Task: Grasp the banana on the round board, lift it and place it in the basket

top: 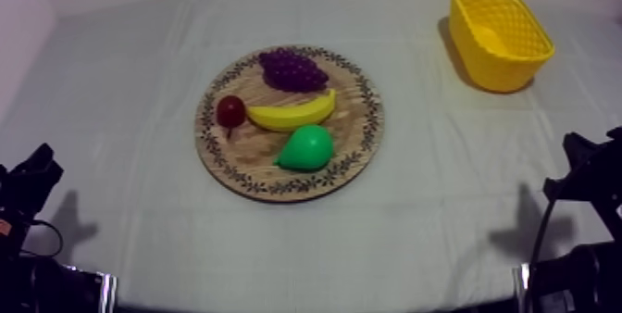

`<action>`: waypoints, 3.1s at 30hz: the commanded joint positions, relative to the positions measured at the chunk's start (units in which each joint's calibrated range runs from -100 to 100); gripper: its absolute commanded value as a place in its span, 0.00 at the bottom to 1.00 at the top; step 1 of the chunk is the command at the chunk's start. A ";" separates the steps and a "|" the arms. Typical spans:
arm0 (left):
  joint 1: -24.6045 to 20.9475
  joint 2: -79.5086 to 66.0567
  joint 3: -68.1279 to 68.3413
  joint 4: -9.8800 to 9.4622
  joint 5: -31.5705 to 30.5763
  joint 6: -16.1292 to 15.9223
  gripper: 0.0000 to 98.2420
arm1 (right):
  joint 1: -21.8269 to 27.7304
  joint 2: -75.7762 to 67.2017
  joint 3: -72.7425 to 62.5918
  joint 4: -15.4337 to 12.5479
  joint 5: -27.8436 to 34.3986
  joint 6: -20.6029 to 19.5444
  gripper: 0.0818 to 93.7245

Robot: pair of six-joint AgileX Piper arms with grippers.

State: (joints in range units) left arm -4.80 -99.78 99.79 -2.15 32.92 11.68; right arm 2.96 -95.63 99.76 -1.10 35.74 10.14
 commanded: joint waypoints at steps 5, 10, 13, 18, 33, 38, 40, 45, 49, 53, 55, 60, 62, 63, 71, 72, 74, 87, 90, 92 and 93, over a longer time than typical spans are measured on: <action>-0.01 -0.05 -0.01 -0.03 -0.02 0.02 0.00 | 0.02 -0.04 0.02 0.01 -0.01 0.00 0.01; -0.01 -0.05 -0.01 -0.03 -0.02 0.02 0.00 | 0.02 -0.04 0.02 0.01 -0.01 0.00 0.01; -0.01 -0.05 -0.01 -0.03 -0.02 0.02 0.00 | 0.02 -0.04 0.02 0.01 -0.01 0.00 0.01; -0.01 -0.05 -0.01 -0.03 -0.02 0.02 0.00 | 0.02 -0.04 0.02 0.01 -0.01 0.00 0.01; -0.01 -0.05 -0.01 -0.03 -0.02 0.02 0.00 | 0.02 -0.04 0.02 0.01 -0.01 0.00 0.01; -0.01 -0.05 -0.01 -0.03 -0.02 0.02 0.00 | 0.02 -0.04 0.02 0.01 -0.01 0.06 0.01; -0.01 -0.05 -0.01 -0.03 -0.02 0.02 0.00 | 0.02 -0.04 0.02 0.01 -0.01 0.27 0.01; -0.01 -0.05 -0.01 -0.03 -0.02 0.02 0.00 | 0.23 -0.04 0.02 0.01 -0.01 -0.16 0.01; -0.01 -0.05 -0.01 -0.03 -0.02 0.02 0.00 | 0.38 -0.04 0.02 0.01 -0.01 0.12 0.01; -0.01 -0.05 -0.01 -0.03 -0.02 0.02 0.00 | 0.46 -0.04 0.02 0.02 0.09 0.47 0.01; -0.01 -0.05 -0.01 -0.03 -0.02 0.02 0.00 | 0.32 0.08 -0.05 0.56 0.47 0.08 0.01; -0.01 -0.05 -0.01 -0.03 -0.02 0.02 0.00 | -0.52 3.47 -3.19 2.88 0.29 -1.85 0.01; -0.01 -0.05 -0.01 -0.03 -0.02 0.02 0.00 | -0.86 5.97 -6.01 3.27 0.59 -2.19 0.01; -0.01 -0.05 -0.01 -0.03 -0.02 0.02 0.00 | -1.03 7.30 -7.74 3.40 0.94 -2.32 0.01; -0.01 -0.05 -0.01 -0.03 -0.02 0.00 0.00 | -2.69 18.10 -25.45 2.39 7.23 0.08 0.01; -0.01 -0.05 -0.01 -0.03 -0.02 0.01 0.00 | -2.86 19.49 -27.88 1.94 8.20 0.85 0.01; -0.01 -0.05 -0.01 -0.03 -0.02 0.01 0.00 | -3.20 22.21 -32.60 1.01 10.09 2.43 0.01; -0.01 -0.05 -0.01 -0.03 -0.02 0.01 0.00 | -8.87 42.20 -59.67 -2.75 22.77 8.24 0.01; -0.01 -0.05 -0.01 -0.03 -0.02 0.00 0.00 | -10.49 46.91 -64.90 -3.24 25.34 8.64 0.01; -0.01 -0.05 -0.01 -0.03 -0.02 0.01 0.00 | -11.58 50.03 -68.24 -3.50 26.86 8.77 0.01; -0.01 -0.05 -0.01 -0.03 -0.02 0.01 0.00 | -12.14 51.59 -69.88 -3.60 27.65 8.79 0.01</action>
State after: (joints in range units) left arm -4.80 -99.78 99.79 -2.15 32.92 11.68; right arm -8.41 -47.95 34.65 -4.61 62.53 18.90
